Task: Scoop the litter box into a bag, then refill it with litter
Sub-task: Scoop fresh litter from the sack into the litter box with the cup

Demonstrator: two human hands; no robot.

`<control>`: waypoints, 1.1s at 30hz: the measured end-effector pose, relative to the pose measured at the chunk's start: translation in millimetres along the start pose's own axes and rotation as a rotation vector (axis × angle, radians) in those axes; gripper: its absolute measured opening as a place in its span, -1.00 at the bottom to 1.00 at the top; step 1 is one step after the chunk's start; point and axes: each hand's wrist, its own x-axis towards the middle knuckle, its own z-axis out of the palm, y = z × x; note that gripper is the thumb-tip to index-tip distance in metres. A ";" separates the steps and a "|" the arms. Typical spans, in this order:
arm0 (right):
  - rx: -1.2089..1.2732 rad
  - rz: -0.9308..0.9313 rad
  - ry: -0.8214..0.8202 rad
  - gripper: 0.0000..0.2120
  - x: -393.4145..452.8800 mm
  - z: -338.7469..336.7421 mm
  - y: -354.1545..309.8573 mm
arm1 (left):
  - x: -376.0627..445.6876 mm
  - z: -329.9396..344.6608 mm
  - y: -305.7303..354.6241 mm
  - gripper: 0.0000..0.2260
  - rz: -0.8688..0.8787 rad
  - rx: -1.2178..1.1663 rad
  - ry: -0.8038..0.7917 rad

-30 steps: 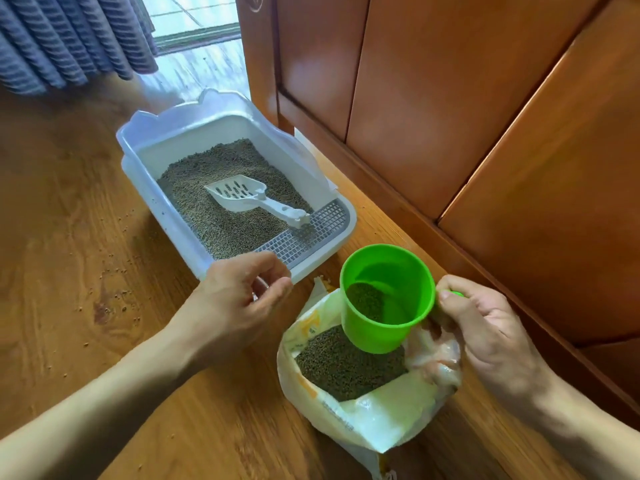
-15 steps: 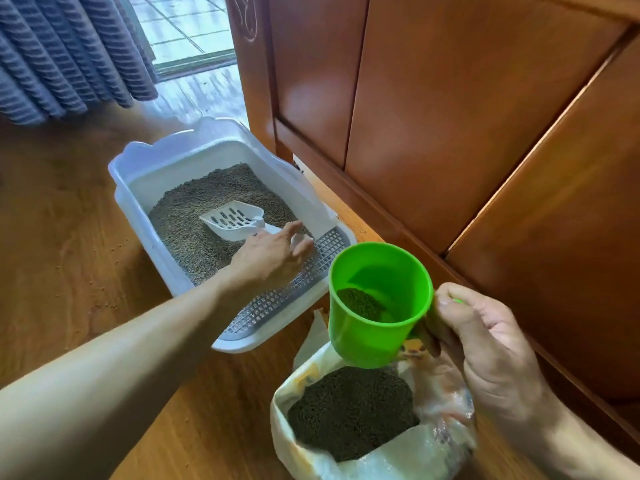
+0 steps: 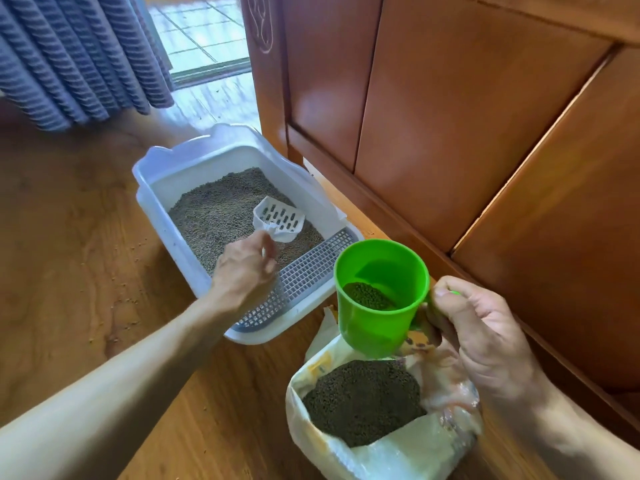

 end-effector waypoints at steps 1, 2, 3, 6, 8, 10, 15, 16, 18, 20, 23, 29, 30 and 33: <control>-0.003 -0.010 0.003 -0.63 -0.7 2.0 -1.1 | -6.3 -5.3 0.3 -0.91 0.019 0.008 0.013; -0.002 -0.019 0.005 -0.65 -1.5 4.4 -2.5 | -12.6 -10.6 0.3 -0.86 0.032 0.007 0.018; -0.006 -0.025 0.011 -0.66 -2.5 6.9 -4.1 | -18.1 -15.1 -0.6 -0.82 0.043 0.000 0.020; -0.063 -0.056 0.044 -0.63 -4.4 10.5 -5.1 | -32.9 -26.5 -5.0 -0.77 0.099 -0.018 0.036; -0.079 -0.071 0.059 -0.62 -5.3 11.8 -5.9 | -42.7 -30.8 -7.6 -0.77 0.156 0.026 0.047; -0.095 -0.087 0.049 -0.60 -6.0 11.7 -6.8 | -53.1 -30.1 -8.7 -0.78 0.215 0.077 0.046; -0.160 -0.112 0.039 -0.59 -11.2 10.3 -11.8 | -67.2 -14.1 -22.2 -0.78 0.319 0.209 -0.026; -0.157 -0.110 0.043 -0.59 -13.0 11.2 -13.4 | -67.6 -11.7 -26.0 -0.78 0.312 0.228 -0.038; -0.118 -0.087 0.041 -0.63 -15.7 12.3 -15.6 | -68.5 -10.0 -30.6 -0.77 0.291 0.245 -0.041; -0.097 -0.071 0.036 -0.63 -16.7 11.7 -16.2 | -68.0 -8.6 -33.6 -0.76 0.297 0.271 -0.018; -0.140 -0.103 0.039 -0.58 -12.9 7.5 -11.8 | -64.7 -7.1 -34.0 -0.73 0.307 0.316 0.023; -0.219 -0.156 0.016 -0.63 -5.6 4.3 -6.5 | -68.8 -8.6 -32.1 -0.61 0.287 0.246 0.107; -0.243 -0.177 0.007 -0.61 -3.3 4.6 -7.5 | -71.9 -10.9 -29.6 -0.69 0.301 0.184 0.150; -0.391 -0.276 -0.004 -0.55 7.6 13.9 -16.0 | -83.8 -20.0 -20.8 -0.78 0.375 0.012 0.240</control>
